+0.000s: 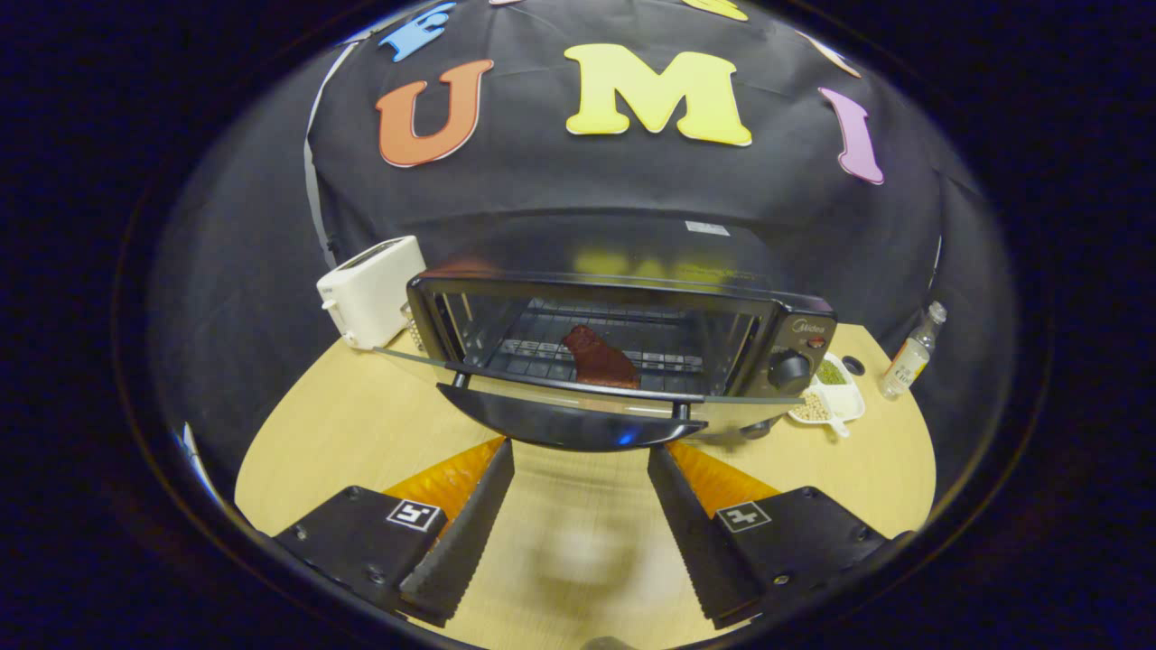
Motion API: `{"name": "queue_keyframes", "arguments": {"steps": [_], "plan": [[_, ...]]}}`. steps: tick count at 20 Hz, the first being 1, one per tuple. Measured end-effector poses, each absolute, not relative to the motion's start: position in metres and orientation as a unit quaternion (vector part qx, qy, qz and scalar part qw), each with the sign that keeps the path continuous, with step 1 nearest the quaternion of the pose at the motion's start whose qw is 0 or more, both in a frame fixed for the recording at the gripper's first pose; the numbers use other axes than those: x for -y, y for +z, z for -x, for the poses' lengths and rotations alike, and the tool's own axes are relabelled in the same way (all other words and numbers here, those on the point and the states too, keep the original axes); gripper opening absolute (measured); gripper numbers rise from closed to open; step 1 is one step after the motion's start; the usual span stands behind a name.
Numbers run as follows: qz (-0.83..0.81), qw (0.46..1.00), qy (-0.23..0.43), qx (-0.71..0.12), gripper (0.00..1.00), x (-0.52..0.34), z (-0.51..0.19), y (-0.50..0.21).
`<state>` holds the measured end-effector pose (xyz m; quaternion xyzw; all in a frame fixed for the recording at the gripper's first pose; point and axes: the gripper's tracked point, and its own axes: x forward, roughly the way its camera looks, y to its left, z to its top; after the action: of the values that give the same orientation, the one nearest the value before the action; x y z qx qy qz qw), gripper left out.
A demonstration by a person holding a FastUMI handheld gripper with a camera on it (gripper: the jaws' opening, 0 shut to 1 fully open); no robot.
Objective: Open the toaster oven, put the food inside, and close the toaster oven door.
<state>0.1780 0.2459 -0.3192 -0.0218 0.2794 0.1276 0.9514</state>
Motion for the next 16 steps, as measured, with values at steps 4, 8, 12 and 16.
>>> {"name": "queue_keyframes", "arguments": {"steps": [4,8,12,16], "plan": [[0.004,0.955,0.128,-0.267,0.96,-0.25,-0.208,-0.309],[-0.008,0.959,0.122,-0.255,0.96,-0.246,-0.237,-0.302],[-0.024,0.958,0.13,-0.256,0.95,-0.24,-0.236,-0.297],[-0.053,0.958,0.142,-0.242,0.95,-0.22,-0.193,-0.264]]}}
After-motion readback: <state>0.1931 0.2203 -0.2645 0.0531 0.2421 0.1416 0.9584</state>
